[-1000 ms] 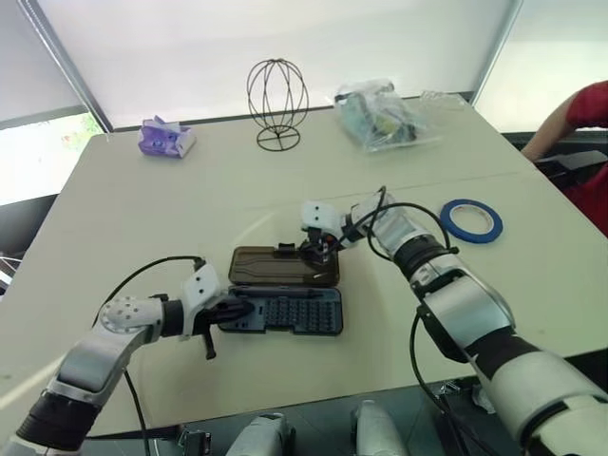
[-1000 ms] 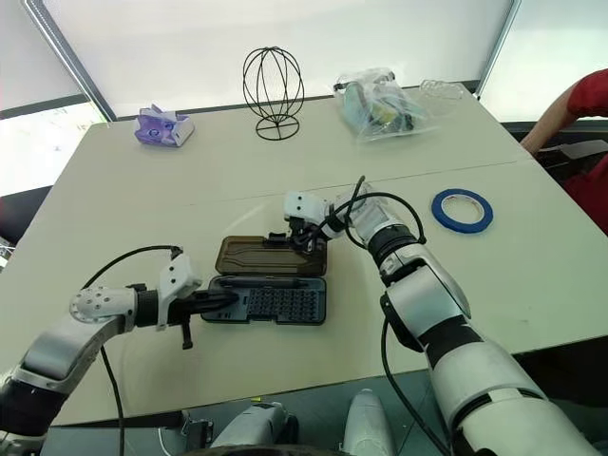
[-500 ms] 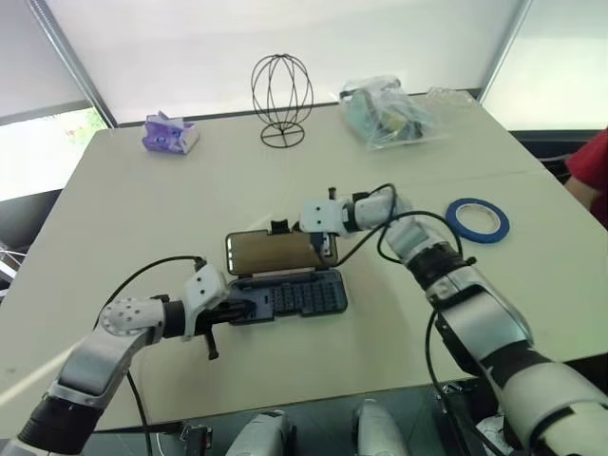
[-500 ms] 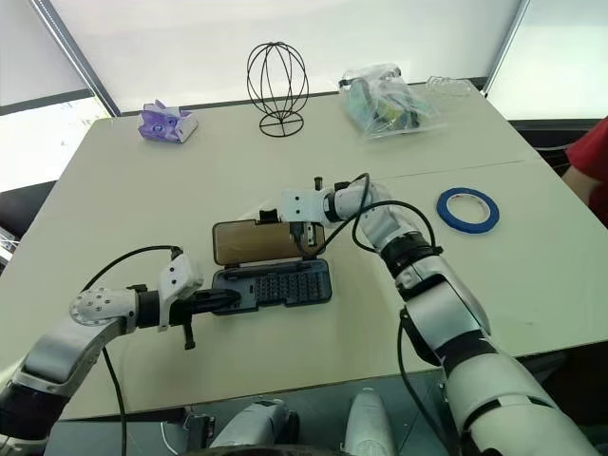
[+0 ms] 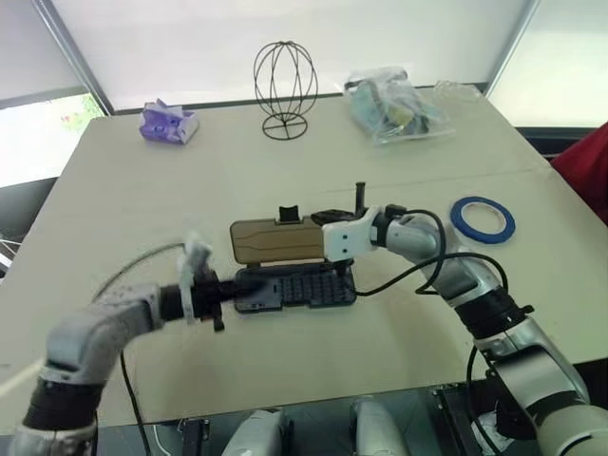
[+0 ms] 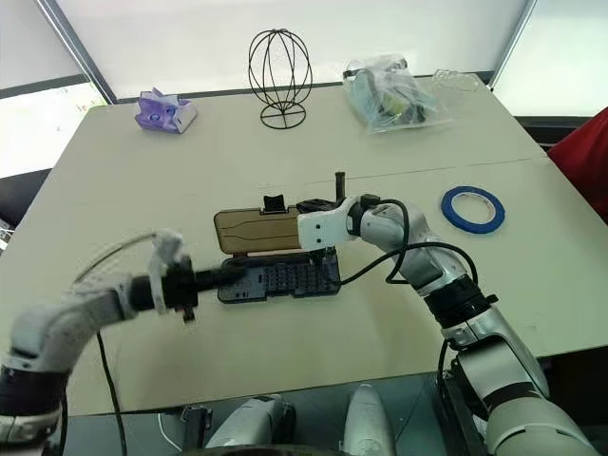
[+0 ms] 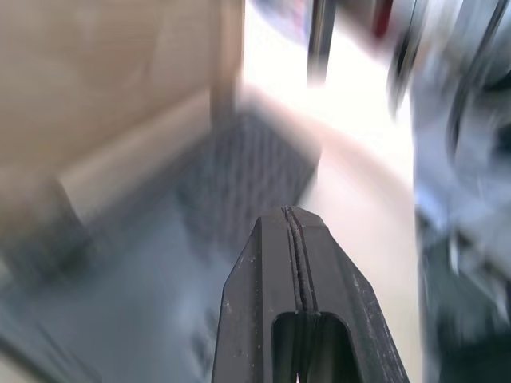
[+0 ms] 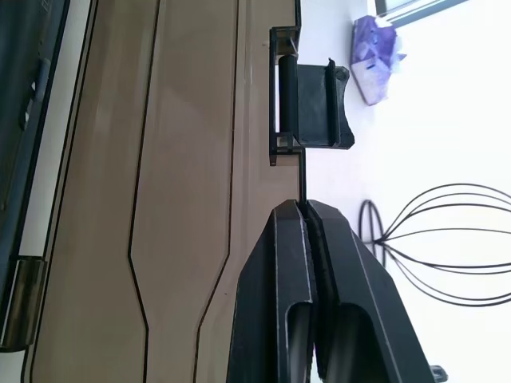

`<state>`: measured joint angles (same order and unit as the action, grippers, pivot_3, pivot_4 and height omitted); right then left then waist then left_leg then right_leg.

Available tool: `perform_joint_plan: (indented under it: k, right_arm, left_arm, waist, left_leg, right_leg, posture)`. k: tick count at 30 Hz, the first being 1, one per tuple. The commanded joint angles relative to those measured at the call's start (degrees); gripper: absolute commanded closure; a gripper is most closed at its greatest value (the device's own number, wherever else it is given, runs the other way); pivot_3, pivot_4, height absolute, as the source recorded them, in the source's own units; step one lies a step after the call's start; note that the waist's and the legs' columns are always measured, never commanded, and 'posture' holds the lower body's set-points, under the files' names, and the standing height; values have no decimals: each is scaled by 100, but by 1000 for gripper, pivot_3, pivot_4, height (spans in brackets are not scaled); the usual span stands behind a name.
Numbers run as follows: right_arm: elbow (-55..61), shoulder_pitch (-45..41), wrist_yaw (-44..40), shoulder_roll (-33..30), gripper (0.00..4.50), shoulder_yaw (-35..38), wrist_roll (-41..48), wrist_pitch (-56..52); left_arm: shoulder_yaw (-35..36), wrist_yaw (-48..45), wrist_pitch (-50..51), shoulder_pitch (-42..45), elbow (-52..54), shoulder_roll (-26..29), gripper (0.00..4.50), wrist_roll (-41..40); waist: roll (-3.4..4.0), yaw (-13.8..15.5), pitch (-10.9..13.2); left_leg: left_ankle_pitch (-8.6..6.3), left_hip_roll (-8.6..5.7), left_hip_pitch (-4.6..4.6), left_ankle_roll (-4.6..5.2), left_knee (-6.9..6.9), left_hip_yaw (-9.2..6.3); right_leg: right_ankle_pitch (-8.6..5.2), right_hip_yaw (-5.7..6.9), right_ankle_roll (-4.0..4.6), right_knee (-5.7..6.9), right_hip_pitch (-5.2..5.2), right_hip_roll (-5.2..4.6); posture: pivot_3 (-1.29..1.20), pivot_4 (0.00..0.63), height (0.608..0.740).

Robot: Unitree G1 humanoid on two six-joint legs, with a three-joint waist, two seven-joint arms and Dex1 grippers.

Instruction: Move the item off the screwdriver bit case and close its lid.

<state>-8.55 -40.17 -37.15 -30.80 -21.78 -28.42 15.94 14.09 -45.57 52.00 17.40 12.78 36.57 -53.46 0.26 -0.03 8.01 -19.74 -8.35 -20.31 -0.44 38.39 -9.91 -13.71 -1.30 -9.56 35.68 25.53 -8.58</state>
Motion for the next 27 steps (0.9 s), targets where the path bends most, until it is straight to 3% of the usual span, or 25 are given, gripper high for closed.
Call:
perform_joint_plan:
  k: [1,6,11,14,18,24,27]
  right_arm:
    - [28,-230,274,-41,4495,162,-72,188]
    - [-126,-222,356,-30,4495,123,-124,266]
    - [-282,-252,414,89,4495,61,-141,293]
    - [-429,-298,410,142,4495,30,-111,357]
    - [-525,-333,388,209,3182,66,-28,379]
    - [608,-83,-44,-35,163,432,207,-232]
    - [2400,340,-1127,-626,163,1177,1290,-1455]
  left_arm:
    - [541,580,-489,537,-929,-65,4500,310]
    - [-339,513,-2151,1040,-2589,-36,4500,2134]
    - [-1132,-238,-3051,1430,-3743,-493,4500,2897]
    - [-1226,-783,-3243,1869,-4565,-773,4500,2974]
    - [-1204,-1241,-3448,2474,-5565,-1010,4500,3075]
    - [-1138,-1715,-3449,3015,-6192,-1066,4500,3145]
    - [-1226,-2210,-3127,3077,-5965,-948,4500,3113]
  waist:
    - [0,-68,0]
    - [-1,-128,1]
    - [-2,-107,1]
    - [-6,-112,1]
    - [-8,-145,1]
    - [-8,-255,1]
    - [-8,-219,2]
  left_leg:
    - [0,0,0,0,-1,-1]
    - [0,1,3,0,-13,4]
    - [0,-1,-5,0,-12,4]
    - [0,-1,-9,1,1,2]
    - [0,-1,-10,1,3,1]
    - [0,-2,-16,1,0,-2]
    - [0,-4,-34,1,28,-20]
  right_leg:
    - [0,4,0,-10,-4,0]
    - [2,8,1,-33,-8,0]
    - [3,16,0,-41,-8,-2]
    - [4,22,1,-40,-11,-2]
    - [4,23,1,-35,-7,-1]
    - [5,25,0,-22,-3,-4]
    - [5,37,0,-16,6,-4]
  posture:
    - [0,150,740]
    - [0,150,740]
    - [0,150,740]
    - [0,150,740]
    - [0,150,740]
    - [0,150,740]
    - [0,150,740]
